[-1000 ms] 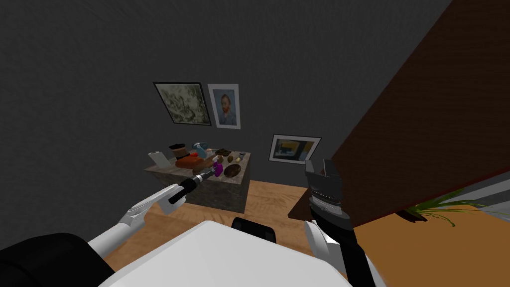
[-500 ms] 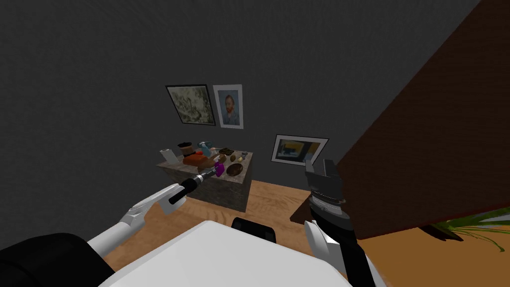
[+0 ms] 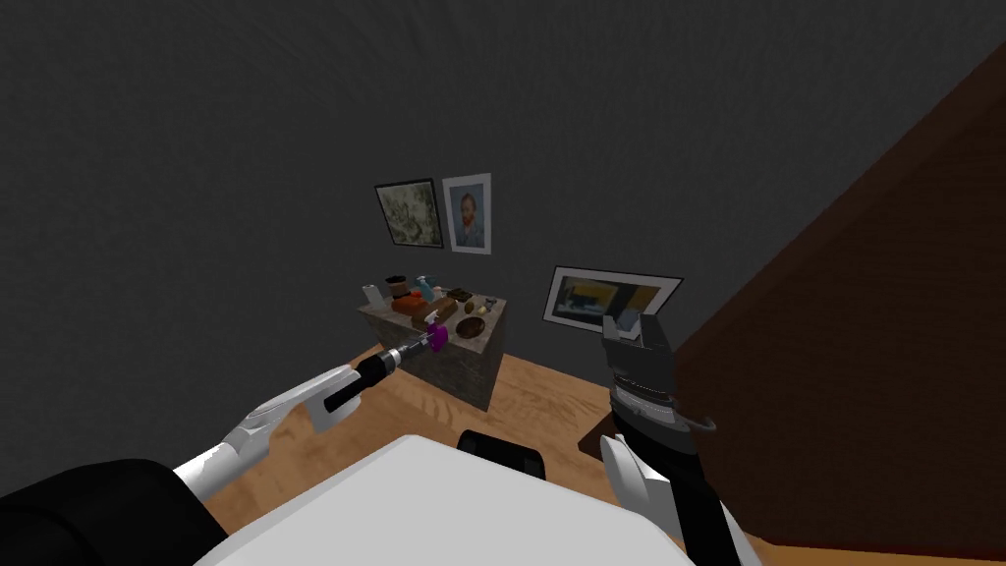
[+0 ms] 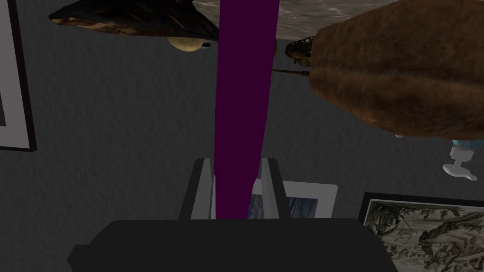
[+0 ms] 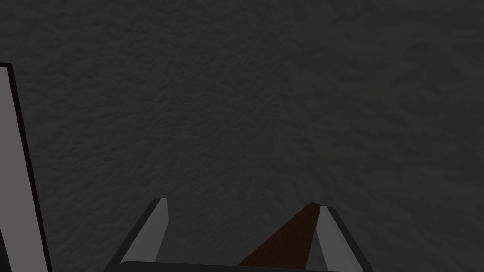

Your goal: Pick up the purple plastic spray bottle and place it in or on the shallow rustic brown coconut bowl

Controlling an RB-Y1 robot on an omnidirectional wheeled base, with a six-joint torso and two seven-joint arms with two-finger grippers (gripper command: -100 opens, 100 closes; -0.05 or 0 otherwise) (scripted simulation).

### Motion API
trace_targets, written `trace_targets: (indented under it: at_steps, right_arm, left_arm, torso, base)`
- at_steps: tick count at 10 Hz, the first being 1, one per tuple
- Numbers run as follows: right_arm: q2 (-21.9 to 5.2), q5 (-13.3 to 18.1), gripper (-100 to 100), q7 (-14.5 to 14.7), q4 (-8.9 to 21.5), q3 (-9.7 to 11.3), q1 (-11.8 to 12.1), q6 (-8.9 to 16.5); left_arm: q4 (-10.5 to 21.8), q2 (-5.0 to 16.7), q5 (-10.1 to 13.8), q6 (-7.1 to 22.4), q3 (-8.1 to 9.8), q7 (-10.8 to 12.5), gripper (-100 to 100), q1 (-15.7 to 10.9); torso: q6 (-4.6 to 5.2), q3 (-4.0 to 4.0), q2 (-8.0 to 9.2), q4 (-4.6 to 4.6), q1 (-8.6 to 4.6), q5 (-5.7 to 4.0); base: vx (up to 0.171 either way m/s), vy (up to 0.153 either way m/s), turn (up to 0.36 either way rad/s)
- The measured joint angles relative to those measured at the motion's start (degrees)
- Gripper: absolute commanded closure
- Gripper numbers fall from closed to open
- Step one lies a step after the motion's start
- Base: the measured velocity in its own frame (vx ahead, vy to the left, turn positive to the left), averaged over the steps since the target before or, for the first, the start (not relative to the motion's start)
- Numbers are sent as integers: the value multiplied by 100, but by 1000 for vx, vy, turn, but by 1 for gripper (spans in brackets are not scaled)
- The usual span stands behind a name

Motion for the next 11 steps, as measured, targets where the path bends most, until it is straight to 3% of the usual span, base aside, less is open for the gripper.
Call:
trace_targets:
  at_steps: [3, 5, 11]
  right_arm:
    - [0, 0, 0, 0, 0, 1, -2, 0]
    - [0, 0, 0, 0, 0, 1, -1, 0]
    - [-1, 0, 0, 0, 0, 0, 1, 0]
  left_arm:
    - [-147, 298, 142, -34, -132, 152, 100, 139]
    - [-285, 502, 252, 148, -9, 250, 100, 238]
    - [-629, 797, 394, 787, 504, 363, 100, 347]
  torso:
    - [5, 9, 16, 3, -12, -1]
    - [22, -18, -38, -2, -17, -7]
    - [25, -44, -80, -12, 17, -1]
  base:
    - [-104, -129, 78]
    - [45, -110, -228]
    - [95, -39, -185]
